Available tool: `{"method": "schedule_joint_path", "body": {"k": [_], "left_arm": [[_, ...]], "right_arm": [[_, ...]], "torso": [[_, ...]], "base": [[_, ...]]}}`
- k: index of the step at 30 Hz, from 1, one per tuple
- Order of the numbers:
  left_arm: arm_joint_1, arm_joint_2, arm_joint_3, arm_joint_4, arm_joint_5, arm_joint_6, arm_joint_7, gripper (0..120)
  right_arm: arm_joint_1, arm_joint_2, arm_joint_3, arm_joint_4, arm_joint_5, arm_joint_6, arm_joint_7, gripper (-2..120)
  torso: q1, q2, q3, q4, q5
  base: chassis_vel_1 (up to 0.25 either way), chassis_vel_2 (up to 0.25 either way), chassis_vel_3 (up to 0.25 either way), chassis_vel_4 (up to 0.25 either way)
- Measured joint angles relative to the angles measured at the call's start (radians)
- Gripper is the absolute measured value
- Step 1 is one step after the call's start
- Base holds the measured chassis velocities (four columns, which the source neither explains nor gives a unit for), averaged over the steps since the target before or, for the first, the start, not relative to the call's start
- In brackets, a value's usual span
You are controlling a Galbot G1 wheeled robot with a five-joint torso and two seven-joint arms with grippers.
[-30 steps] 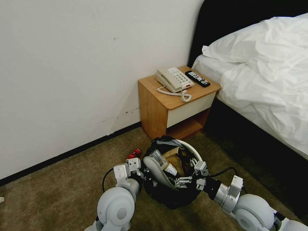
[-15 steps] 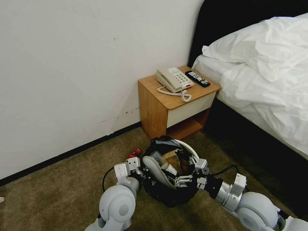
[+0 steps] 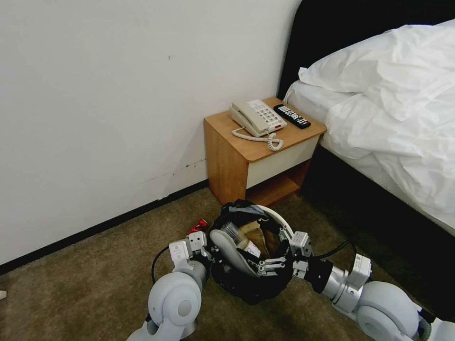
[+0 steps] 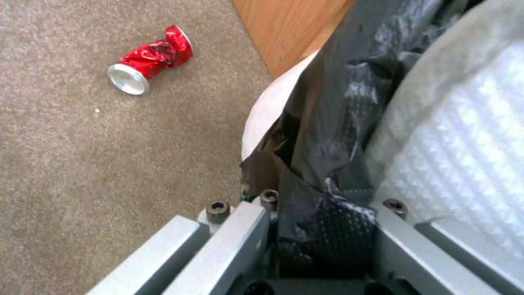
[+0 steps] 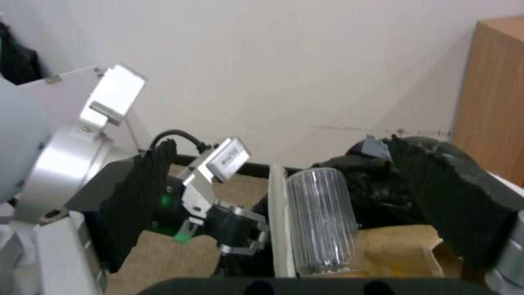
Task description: Pick up the trash bin, then pick up the garbage from the floor and place it into the trash bin.
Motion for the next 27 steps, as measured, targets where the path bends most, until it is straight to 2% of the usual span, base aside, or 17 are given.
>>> {"method": "schedule_joint_path", "body": {"k": [8,15,21,27], "left_arm": [[0.002,0.009,-0.012,-0.010,-0.006,0.000,0.000,0],[0.026,0.028,-0.035,-0.054,-0.007,0.000,0.019,0],[0.054,0.054,-0.061,-0.099,-0.013,0.000,0.023,0],[0.110,0.090,-0.102,-0.153,-0.014,0.000,0.025,0]], "right_arm": [[-0.017,-0.036,0.047,0.057,0.029,-0.006,0.000,99],[-0.014,-0.051,0.100,0.098,0.053,0.007,0.007,100],[-0.004,-0.050,0.131,0.106,0.047,0.031,0.017,100],[0.002,-0.037,0.157,0.108,0.044,0.039,0.046,100]], "torso": [[0.000,0.000,0.000,0.0000,0.0000],[0.000,0.000,0.000,0.0000,0.0000],[0.000,0.000,0.000,0.0001,-0.0001],[0.000,0.000,0.000,0.0001,-0.0002]], "base": [[0.000,0.000,0.000,0.000],[0.000,0.000,0.000,0.000],[0.000,0.000,0.000,0.000],[0.000,0.000,0.000,0.000]]}}
